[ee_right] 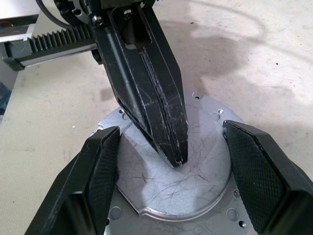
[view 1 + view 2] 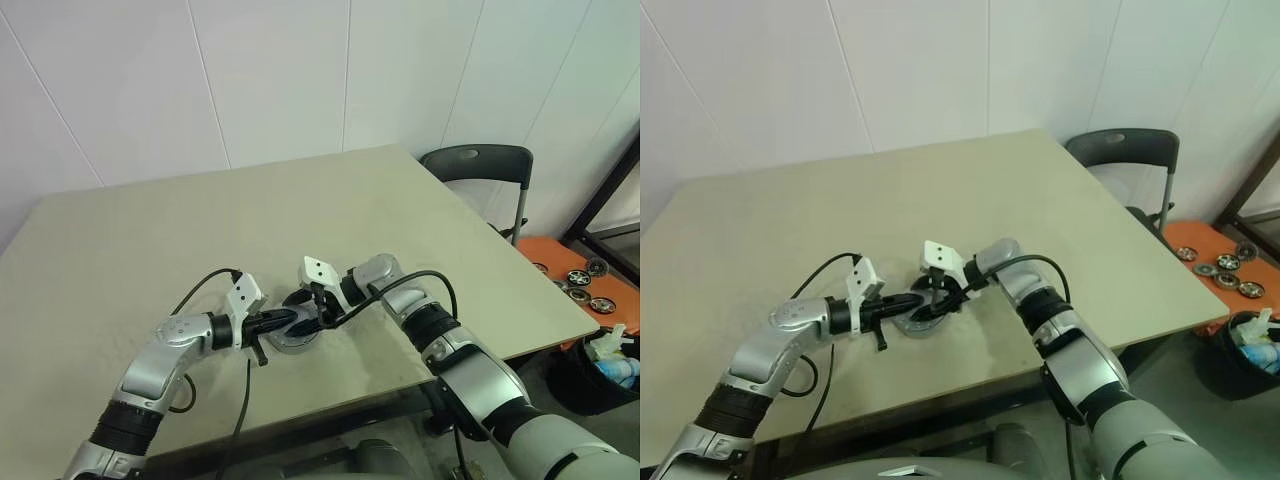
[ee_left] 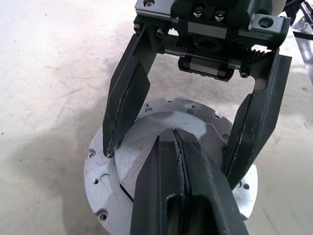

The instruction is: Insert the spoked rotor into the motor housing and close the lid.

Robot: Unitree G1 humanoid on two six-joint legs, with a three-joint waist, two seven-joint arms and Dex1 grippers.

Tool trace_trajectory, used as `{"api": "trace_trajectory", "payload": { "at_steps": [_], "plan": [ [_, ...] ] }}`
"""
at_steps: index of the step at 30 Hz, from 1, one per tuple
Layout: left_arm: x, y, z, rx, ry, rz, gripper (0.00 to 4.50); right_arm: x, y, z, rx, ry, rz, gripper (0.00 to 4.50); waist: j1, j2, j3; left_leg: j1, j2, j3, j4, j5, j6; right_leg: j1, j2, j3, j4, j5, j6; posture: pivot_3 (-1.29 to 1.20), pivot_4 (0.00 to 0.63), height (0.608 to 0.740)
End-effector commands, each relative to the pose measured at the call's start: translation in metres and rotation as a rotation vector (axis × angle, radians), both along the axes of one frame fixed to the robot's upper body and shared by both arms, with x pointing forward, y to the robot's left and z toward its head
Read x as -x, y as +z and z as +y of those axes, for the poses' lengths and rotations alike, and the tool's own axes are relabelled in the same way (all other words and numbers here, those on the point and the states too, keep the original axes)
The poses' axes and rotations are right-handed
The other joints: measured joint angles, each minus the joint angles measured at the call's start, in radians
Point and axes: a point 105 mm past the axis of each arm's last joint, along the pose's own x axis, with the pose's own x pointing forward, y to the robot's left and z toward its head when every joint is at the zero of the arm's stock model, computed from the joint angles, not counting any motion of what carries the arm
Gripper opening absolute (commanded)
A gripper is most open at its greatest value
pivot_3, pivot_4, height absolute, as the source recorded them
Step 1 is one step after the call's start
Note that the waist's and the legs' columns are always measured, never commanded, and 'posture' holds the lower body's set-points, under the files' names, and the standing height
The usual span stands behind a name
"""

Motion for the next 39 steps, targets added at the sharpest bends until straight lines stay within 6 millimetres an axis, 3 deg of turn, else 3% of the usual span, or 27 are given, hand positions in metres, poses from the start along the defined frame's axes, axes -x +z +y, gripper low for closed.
{"api": "trace_trajectory", "payload": {
  "at_steps": [1, 11, 13, 16, 27, 29, 32, 35, 39],
  "plan": [
    [0.000, -0.007, 0.011, -0.041, 0.018, 0.028, 0.01, 0.004, -0.040, -0.027, 0.183, -0.049, 0.029, 3.03, 0.000, 0.000, 0.000, 0.000, 0.000, 0.000, 0.000, 0.000, 0.000, 0.000, 0.000, 0.000, 0.000, 0.000, 0.000, 0.00, 0.000, 0.740],
    [0.028, -0.019, 0.014, -0.100, -0.077, 0.096, 0.01, 0.006, -0.037, -0.024, 0.131, -0.019, 0.015, 3.03, -0.001, 0.000, 0.000, -0.001, 0.000, 0.000, -0.001, 0.000, 0.001, -0.002, 0.000, 0.000, -0.001, 0.000, 0.000, 0.00, 0.000, 0.740],
    [0.028, -0.019, 0.015, -0.100, -0.073, 0.095, 0.00, 0.006, -0.038, -0.025, 0.133, -0.021, 0.009, 3.75, 0.000, 0.000, 0.000, -0.001, 0.000, 0.000, -0.001, 0.000, 0.001, -0.002, 0.000, 0.000, -0.001, 0.000, 0.000, 0.00, 0.000, 0.740],
    [0.026, -0.019, 0.017, -0.103, -0.065, 0.093, 0.00, 0.006, -0.042, -0.025, 0.153, -0.041, 0.024, 4.48, 0.000, 0.001, 0.000, -0.002, 0.000, 0.000, -0.001, 0.000, 0.001, -0.003, -0.001, 0.000, -0.001, 0.000, 0.000, 0.00, 0.000, 0.740],
    [0.023, -0.017, 0.015, -0.092, -0.052, 0.079, 0.00, 0.007, -0.041, -0.028, 0.161, -0.040, 0.031, 4.48, 0.001, 0.001, 0.000, -0.002, -0.001, -0.001, -0.002, 0.000, 0.001, -0.002, 0.000, 0.002, -0.001, 0.000, 0.000, 0.00, 0.000, 0.740],
    [0.023, -0.017, 0.015, -0.089, -0.046, 0.077, 0.00, 0.007, -0.028, -0.023, 0.084, -0.042, 0.090, 4.48, 0.001, 0.001, 0.000, -0.002, -0.001, -0.001, -0.002, 0.000, 0.001, -0.002, -0.001, 0.002, -0.001, 0.000, 0.000, 0.00, 0.000, 0.740],
    [0.024, -0.017, 0.015, -0.087, -0.044, 0.077, 0.00, 0.013, 0.010, -0.018, -0.089, 0.015, 0.210, 4.48, 0.003, -0.001, 0.002, -0.004, -0.002, -0.001, -0.002, 0.001, 0.001, -0.004, -0.001, 0.002, -0.001, 0.000, 0.000, 0.00, 0.000, 0.740],
    [0.024, -0.017, 0.015, -0.088, -0.041, 0.076, 0.00, 0.011, 0.046, -0.022, -0.192, 0.049, 0.263, 4.48, 0.009, -0.003, 0.003, -0.007, -0.003, -0.003, -0.002, 0.001, 0.001, -0.010, -0.001, 0.005, 0.000, 0.001, 0.002, 0.00, 0.000, 0.740],
    [0.022, -0.016, 0.017, -0.089, -0.037, 0.071, 0.00, 0.001, 0.072, -0.032, -0.241, 0.034, 0.244, 4.48, 0.024, -0.002, 0.003, -0.012, -0.005, -0.003, -0.002, -0.001, 0.000, -0.016, -0.002, 0.010, 0.000, 0.006, -0.001, 0.00, 0.000, 0.740]
  ]
}}
